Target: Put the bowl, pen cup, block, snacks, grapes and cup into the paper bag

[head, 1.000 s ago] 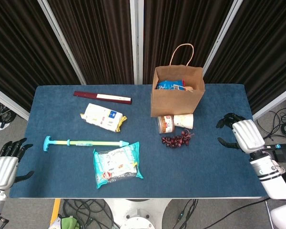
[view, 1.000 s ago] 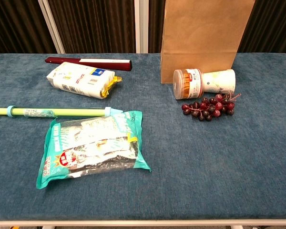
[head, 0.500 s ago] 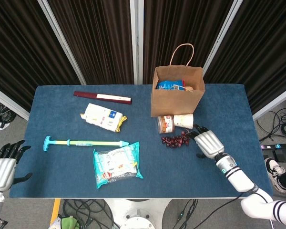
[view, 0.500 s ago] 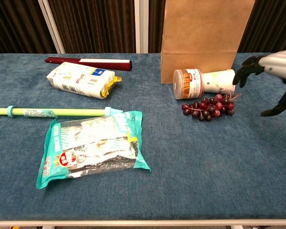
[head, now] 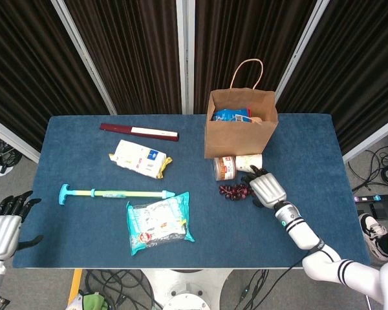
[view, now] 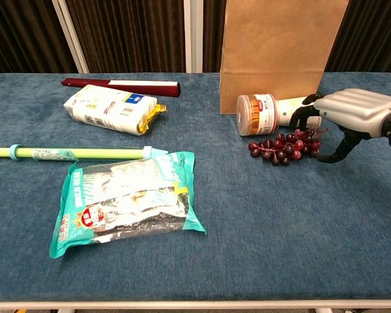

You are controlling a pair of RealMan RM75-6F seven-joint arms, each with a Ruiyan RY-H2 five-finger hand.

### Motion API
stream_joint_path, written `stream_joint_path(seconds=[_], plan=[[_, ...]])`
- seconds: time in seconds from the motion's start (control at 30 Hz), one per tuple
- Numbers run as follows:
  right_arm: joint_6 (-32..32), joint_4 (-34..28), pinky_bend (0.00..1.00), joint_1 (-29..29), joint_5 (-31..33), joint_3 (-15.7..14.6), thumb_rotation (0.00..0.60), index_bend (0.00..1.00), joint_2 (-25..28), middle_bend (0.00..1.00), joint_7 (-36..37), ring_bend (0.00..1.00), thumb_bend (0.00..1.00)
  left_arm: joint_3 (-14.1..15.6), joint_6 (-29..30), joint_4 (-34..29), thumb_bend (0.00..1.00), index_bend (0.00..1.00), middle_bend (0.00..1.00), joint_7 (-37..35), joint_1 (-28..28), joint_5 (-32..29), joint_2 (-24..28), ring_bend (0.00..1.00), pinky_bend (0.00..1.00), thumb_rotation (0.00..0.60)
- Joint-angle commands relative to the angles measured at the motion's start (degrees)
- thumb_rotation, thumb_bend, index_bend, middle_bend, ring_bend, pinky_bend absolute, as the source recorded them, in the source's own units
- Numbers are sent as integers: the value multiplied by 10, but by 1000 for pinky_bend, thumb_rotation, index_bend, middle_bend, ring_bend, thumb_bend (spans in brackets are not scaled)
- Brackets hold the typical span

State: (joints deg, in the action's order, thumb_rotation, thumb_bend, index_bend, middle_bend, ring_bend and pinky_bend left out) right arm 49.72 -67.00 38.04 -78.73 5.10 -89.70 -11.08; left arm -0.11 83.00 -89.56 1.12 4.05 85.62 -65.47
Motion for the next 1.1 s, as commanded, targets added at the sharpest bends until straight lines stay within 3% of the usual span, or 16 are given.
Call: stream_joint_path(seconds=[0.03,0.2,0.47,0.63,1.1], plan=[[-7,19,207,6,3,-1,600,245,-18,312,5,48,167,0,-1,1,4,267,198,-1,1,0,-1,152,112,600],[-4,44,207,8,-4,-6,600,270,-45,366,10,65,195,0,-1,6,4,267,198,-5,-1,-1,-2,152,112,600],[46,80,236,-3,-36,-14,600,554,-73,521,43,211,307,1,0,11,4,267,198,-10,-3,-1,-5,152,112,600],[66,84,256,-9,-48,-17,600,643,-72,597,69,265,315,1,2,14,3,267,198,-12,-3,0,-7,152,112,600],[152,22,283,-34,-86,-15,600,700,-23,643,125,304,452,2,6,14,4,267,199,-14,-6,3,-6,152,112,600]])
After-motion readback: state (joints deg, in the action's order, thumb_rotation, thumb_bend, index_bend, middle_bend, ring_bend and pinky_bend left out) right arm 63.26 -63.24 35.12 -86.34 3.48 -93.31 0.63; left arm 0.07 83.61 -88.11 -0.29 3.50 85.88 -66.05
